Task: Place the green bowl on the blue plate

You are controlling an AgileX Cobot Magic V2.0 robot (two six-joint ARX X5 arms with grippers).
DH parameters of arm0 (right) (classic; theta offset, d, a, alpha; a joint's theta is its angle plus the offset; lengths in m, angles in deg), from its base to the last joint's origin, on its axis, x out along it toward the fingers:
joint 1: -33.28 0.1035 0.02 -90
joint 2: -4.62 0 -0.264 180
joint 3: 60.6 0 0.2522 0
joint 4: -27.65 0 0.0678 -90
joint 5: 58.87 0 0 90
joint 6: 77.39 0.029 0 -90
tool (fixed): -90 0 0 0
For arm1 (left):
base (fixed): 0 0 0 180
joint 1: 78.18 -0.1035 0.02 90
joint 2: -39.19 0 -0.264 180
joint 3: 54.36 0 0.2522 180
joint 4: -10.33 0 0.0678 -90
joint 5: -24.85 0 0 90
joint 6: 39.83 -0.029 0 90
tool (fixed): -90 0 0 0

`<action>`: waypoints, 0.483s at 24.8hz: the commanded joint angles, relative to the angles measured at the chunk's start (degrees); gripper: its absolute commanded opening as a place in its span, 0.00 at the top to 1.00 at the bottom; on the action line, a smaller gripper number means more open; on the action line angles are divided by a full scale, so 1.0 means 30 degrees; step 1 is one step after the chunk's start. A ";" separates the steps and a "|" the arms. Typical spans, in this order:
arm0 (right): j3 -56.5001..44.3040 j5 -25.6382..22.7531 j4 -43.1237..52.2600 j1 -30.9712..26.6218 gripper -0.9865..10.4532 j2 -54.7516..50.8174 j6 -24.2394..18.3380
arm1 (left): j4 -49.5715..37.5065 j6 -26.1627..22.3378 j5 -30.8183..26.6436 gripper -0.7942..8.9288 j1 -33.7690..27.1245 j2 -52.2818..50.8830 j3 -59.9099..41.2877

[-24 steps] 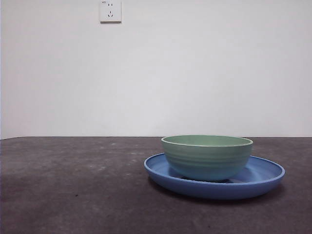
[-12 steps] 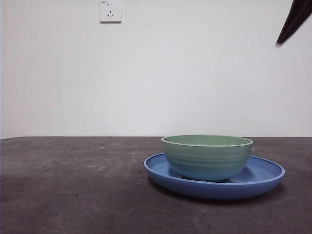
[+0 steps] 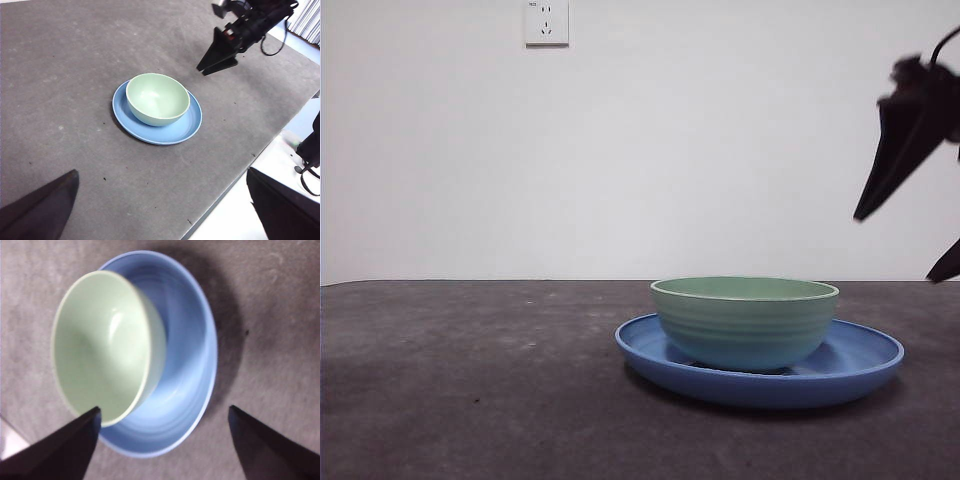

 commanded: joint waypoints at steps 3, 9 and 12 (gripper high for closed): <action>0.0284 0.0007 0.1326 0.0022 0.66 0.1887 -0.0335 | -0.0124 0.0058 0.0087 0.34 0.0073 0.0051 0.0233; 0.0284 0.0029 0.2674 0.0146 0.68 0.4029 -0.0357 | -0.0058 0.0066 0.0087 0.34 0.0073 0.0051 0.0233; 0.0284 0.0029 0.3468 0.0503 0.71 0.4932 -0.0364 | -0.0015 0.0073 0.0087 0.34 0.0073 0.0051 0.0233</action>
